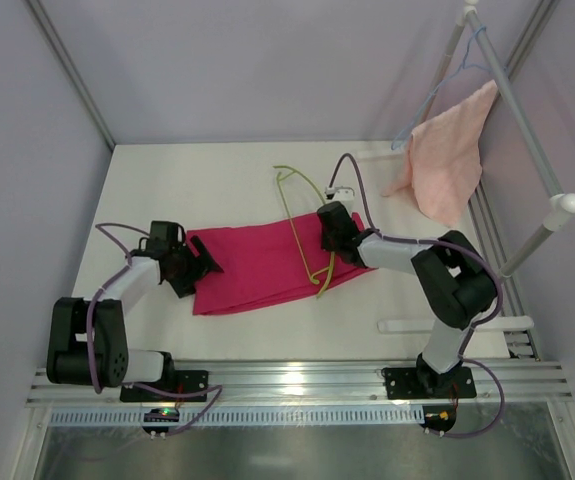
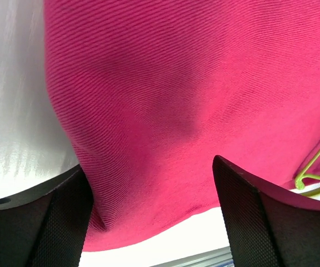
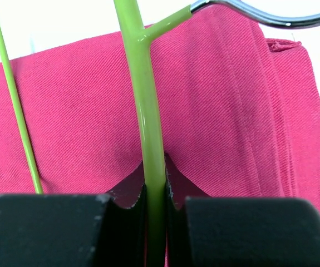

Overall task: Place the trousers on the hanger
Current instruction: Place trousers on hanger

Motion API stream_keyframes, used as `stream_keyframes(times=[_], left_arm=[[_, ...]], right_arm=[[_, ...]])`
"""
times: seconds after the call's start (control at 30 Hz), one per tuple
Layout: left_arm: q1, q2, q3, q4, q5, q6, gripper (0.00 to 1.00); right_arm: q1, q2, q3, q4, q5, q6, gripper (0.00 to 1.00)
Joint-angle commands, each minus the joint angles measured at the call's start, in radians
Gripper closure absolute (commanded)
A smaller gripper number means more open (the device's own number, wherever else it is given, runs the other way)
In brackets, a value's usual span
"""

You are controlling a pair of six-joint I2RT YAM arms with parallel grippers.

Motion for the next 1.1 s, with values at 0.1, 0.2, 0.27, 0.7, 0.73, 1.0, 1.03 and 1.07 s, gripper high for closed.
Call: stream_keyframes(times=[0.1,0.2,0.27,0.7,0.73,1.0,1.03,1.07], left_arm=[[-0.003,-0.083,0.050,-0.083,-0.187,-0.015,0.14],[-0.003,-0.110,0.073,-0.136,-0.286,0.011,0.12],[0.001,-0.094,0.078,-0.146,-0.282,0.026,0.10],[0.049,-0.162,-0.002,-0.080,-0.115,0.017,0.11],[0.049,-0.181,0.003,-0.083,-0.111,0.017,0.11],[0.049,-0.226,0.015,-0.104,-0.077,0.018,0.11],[0.049,-0.226,0.014,-0.106,-0.078,0.020,0.11],[0.049,-0.226,0.012,-0.106,-0.077,0.021,0.11]], right_arm=[[0.034,-0.191,-0.012,-0.016,-0.061,0.021,0.96],[0.088,-0.245,-0.020,-0.032,-0.090,0.047,0.96],[0.121,-0.256,-0.014,-0.042,-0.108,0.066,0.94],[0.172,-0.276,-0.010,-0.146,-0.019,0.115,0.84],[0.174,-0.276,-0.012,-0.143,-0.047,0.115,0.82],[0.168,-0.257,-0.072,-0.023,-0.188,0.158,0.77],[0.166,-0.251,-0.076,-0.019,-0.194,0.167,0.77],[0.166,-0.250,-0.078,-0.008,-0.202,0.165,0.78]])
